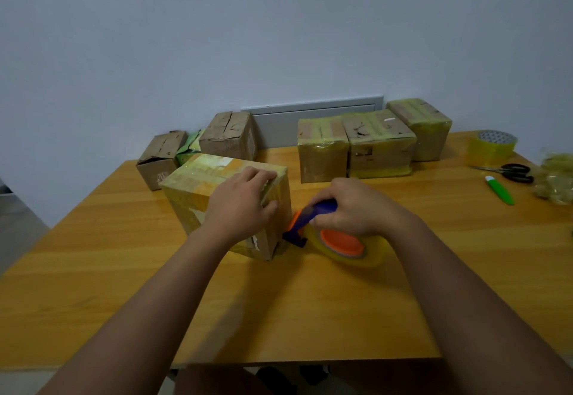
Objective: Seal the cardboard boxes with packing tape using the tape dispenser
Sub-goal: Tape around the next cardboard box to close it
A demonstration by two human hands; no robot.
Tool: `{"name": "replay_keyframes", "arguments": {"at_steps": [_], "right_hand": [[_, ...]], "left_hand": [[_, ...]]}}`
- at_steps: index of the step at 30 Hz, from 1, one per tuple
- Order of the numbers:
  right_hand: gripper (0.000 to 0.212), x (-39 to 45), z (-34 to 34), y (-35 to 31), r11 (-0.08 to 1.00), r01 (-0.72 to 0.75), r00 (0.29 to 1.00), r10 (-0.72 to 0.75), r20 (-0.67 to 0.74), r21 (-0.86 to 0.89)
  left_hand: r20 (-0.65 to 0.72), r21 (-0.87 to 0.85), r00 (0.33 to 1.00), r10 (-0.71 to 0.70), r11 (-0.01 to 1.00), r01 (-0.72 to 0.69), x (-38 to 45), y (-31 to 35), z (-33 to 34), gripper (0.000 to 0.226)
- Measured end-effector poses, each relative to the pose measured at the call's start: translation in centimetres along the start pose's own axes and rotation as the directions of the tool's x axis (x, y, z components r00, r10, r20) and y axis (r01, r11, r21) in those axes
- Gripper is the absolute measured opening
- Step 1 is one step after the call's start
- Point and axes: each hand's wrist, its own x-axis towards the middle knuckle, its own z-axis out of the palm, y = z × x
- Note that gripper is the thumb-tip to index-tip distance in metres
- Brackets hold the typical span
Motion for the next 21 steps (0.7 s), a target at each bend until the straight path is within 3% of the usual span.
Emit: {"name": "replay_keyframes", "arguments": {"at_steps": [5, 9, 16, 21], "right_hand": [[0.040, -1.3, 0.9, 2.6, 0.982, -0.088, 0.981, 0.115, -0.156, 0.168], [0.037, -2.0, 2.3, 3.1, 0.911, -0.091, 0.903, 0.246, -0.352, 0.402], [0.048, -0.9, 5.5, 2.0, 0.831, -0.081, 0.754, 0.412, -0.511, 0.550], [0.053, -0.5, 7.3, 0.7, 0.825, -0.030, 0.698, 0.421, -0.579, 0.564]], "left_hand": [[0.069, -0.044, 0.996, 0.049, 0.998, -0.046, -0.4, -0.7, -0.9, 0.056], [0.187, -0.122, 0.982, 0.034, 0.992, -0.011, -1.5, -2.0, -2.3, 0.057], [0.070, 0.090, 0.996, -0.049, 0.995, 0.043, -2.5, -0.5, -1.3, 0.066], [0.173, 0.129, 0.985, -0.025, 0.992, 0.003, -3.1, -2.6, -2.0, 0.069]]}}
